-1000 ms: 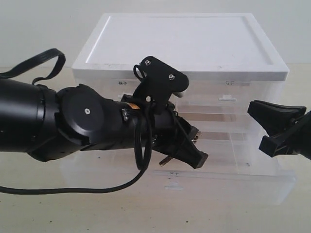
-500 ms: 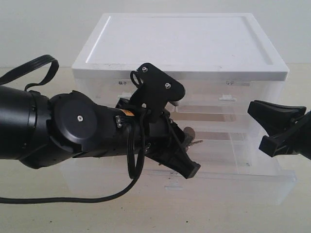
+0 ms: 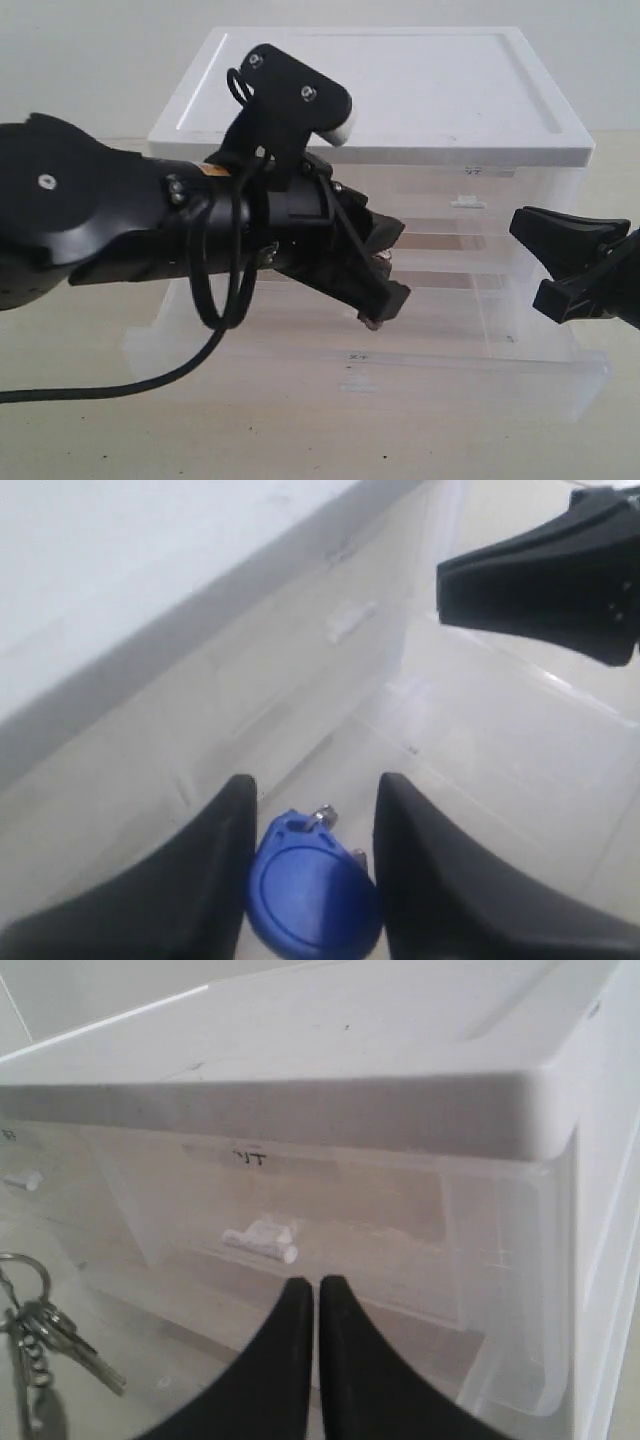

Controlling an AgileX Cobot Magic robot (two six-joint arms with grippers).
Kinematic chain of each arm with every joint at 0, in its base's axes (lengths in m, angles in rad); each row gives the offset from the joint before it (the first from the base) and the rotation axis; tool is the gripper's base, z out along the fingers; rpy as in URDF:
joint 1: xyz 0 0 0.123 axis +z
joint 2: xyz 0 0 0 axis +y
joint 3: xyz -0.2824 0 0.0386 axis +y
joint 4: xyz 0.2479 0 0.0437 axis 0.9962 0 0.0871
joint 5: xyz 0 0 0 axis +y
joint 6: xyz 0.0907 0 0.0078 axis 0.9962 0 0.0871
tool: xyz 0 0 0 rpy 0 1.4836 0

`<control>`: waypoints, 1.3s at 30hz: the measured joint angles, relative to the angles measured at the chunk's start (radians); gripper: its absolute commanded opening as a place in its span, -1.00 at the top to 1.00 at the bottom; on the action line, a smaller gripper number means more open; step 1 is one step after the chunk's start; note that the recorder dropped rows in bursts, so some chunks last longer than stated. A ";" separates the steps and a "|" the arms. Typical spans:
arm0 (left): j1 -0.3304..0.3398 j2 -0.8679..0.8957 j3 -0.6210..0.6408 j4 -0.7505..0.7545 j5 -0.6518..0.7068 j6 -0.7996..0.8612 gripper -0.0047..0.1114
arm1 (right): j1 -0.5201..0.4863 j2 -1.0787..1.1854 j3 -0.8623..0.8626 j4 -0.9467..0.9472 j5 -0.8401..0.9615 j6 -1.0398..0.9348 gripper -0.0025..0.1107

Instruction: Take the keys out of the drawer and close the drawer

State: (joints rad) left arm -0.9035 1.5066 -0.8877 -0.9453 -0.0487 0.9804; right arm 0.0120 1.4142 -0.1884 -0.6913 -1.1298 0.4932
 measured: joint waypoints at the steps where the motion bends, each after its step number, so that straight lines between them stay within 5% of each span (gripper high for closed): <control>1: 0.000 -0.013 0.000 0.000 0.005 0.000 0.84 | 0.000 0.000 0.000 0.000 0.000 0.000 0.96; 14: -0.007 -0.233 0.014 0.018 0.169 0.016 0.84 | 0.000 0.000 0.000 0.010 0.000 0.002 0.96; 24: -0.187 -0.372 0.195 0.026 0.167 0.018 0.84 | 0.000 0.000 0.000 0.014 0.000 0.002 0.96; 32: -0.233 -0.307 0.431 0.026 -0.084 0.016 0.84 | 0.000 0.000 0.000 0.011 0.006 0.002 0.96; 39: -0.233 -0.162 0.472 0.026 -0.289 0.010 0.84 | 0.000 0.000 0.000 0.011 0.017 0.002 0.96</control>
State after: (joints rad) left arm -1.1362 1.3447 -0.4154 -0.9188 -0.3378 0.9903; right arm 0.0120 1.4142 -0.1884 -0.6802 -1.1127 0.4948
